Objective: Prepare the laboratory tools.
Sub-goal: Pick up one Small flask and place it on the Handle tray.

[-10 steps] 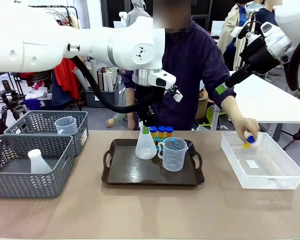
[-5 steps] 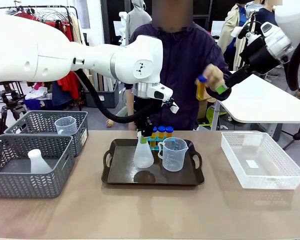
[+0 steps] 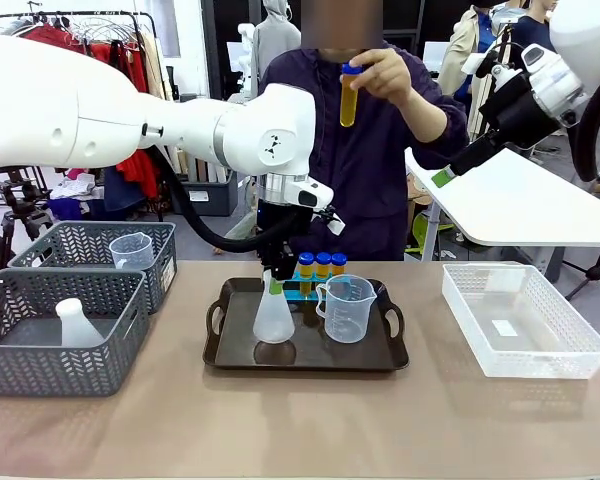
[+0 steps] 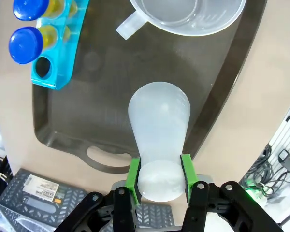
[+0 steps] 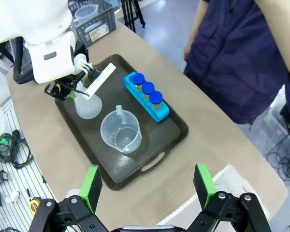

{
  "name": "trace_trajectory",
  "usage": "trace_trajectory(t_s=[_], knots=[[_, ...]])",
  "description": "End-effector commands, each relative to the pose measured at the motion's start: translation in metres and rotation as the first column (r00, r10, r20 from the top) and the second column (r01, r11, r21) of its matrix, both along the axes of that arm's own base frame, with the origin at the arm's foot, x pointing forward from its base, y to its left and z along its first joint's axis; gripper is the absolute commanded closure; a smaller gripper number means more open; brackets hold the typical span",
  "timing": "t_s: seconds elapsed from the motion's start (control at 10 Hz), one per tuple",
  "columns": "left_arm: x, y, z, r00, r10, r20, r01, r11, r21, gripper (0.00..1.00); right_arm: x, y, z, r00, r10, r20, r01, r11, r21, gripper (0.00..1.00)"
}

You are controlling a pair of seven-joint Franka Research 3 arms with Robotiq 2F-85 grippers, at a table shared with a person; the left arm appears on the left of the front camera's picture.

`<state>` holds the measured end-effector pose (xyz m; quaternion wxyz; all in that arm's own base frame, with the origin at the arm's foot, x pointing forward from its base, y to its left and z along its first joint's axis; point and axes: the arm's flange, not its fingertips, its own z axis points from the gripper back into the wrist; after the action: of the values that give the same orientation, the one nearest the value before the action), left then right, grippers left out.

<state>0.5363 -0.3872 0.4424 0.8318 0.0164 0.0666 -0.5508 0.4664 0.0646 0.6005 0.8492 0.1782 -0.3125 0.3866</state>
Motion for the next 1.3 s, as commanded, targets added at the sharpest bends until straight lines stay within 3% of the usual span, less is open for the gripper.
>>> trace_trajectory(t_s=[0.0, 0.3, 0.4, 0.8, 0.9, 1.2], knots=[[0.000, 0.006, -0.006, 1.000, 0.004, -0.004, -0.004, 1.000, 0.009, 1.00, 0.000, -0.001, 0.002, 1.000, 0.010, 0.002, -0.010, 1.000, 0.017, 0.00], [0.007, 0.006, -0.013, 1.000, 0.004, -0.016, -0.004, 1.000, -0.005, 1.00, 0.000, -0.001, 0.002, 1.000, 0.010, 0.002, -0.010, 1.000, 0.017, 0.00], [0.009, 0.006, -0.014, 1.000, -0.001, -0.021, 0.001, 1.000, -0.015, 0.87, 0.000, -0.001, 0.002, 1.000, 0.010, 0.002, -0.010, 1.000, 0.017, 0.00], [0.008, 0.010, -0.009, 1.000, 0.002, -0.015, -0.002, 0.999, -0.036, 0.09, 0.000, -0.001, 0.002, 1.000, 0.010, 0.002, -0.010, 1.000, 0.017, 0.00], [0.007, 0.010, -0.009, 1.000, 0.002, -0.016, -0.002, 0.999, -0.039, 0.00, 0.000, -0.001, 0.002, 1.000, 0.010, 0.002, -0.010, 1.000, 0.017, 0.00], [0.005, 0.015, 0.001, 1.000, 0.013, -0.003, -0.013, 0.998, -0.055, 0.00, 0.000, -0.001, 0.002, 1.000, 0.010, 0.002, -0.010, 1.000, 0.017, 0.00]])
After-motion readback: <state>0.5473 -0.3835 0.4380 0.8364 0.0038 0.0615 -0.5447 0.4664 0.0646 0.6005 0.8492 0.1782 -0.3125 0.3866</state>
